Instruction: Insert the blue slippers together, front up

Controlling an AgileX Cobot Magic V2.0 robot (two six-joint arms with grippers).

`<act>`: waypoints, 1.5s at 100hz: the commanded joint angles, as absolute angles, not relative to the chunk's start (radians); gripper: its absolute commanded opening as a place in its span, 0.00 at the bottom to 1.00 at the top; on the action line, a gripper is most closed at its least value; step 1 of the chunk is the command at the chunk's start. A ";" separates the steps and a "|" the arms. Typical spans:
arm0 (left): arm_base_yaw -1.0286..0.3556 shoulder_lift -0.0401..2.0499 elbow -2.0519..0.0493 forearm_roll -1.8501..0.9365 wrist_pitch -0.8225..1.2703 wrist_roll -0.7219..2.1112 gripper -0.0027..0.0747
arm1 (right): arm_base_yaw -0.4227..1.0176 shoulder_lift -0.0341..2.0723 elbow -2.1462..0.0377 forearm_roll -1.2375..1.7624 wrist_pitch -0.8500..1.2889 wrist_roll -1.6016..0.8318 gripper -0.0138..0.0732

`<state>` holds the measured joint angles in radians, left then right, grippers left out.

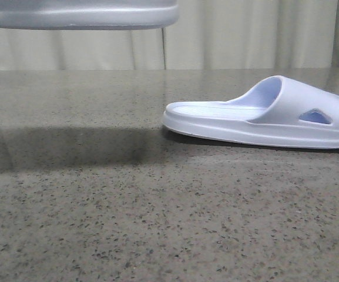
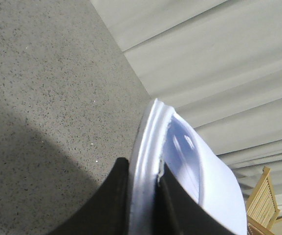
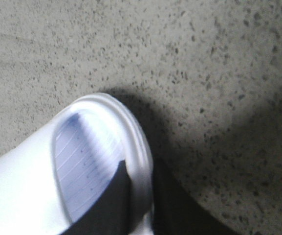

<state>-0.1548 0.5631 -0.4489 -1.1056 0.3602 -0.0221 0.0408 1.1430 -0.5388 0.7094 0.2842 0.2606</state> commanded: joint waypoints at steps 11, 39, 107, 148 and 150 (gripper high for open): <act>-0.156 0.569 -0.486 -1.137 0.334 -0.022 0.06 | 0.037 1.097 -0.585 0.714 0.183 0.244 0.04; -0.156 0.569 -0.486 -1.137 0.336 -0.022 0.06 | 0.037 0.953 -0.739 0.714 0.195 0.180 0.04; -0.156 0.569 -0.486 -1.216 0.377 -0.022 0.06 | 0.037 0.743 -0.881 0.797 0.500 0.066 0.04; -0.156 0.569 -0.486 -1.331 0.405 -0.022 0.06 | 0.037 0.746 -0.877 1.019 0.596 -0.098 0.04; -0.156 0.569 -0.486 -1.339 0.407 -0.022 0.06 | 0.037 0.746 -0.877 1.021 0.598 -0.098 0.04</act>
<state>-0.1548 0.5631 -0.4489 -1.2641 0.4131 -0.0221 0.0408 0.7485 -0.8454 0.9591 0.6366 -0.0752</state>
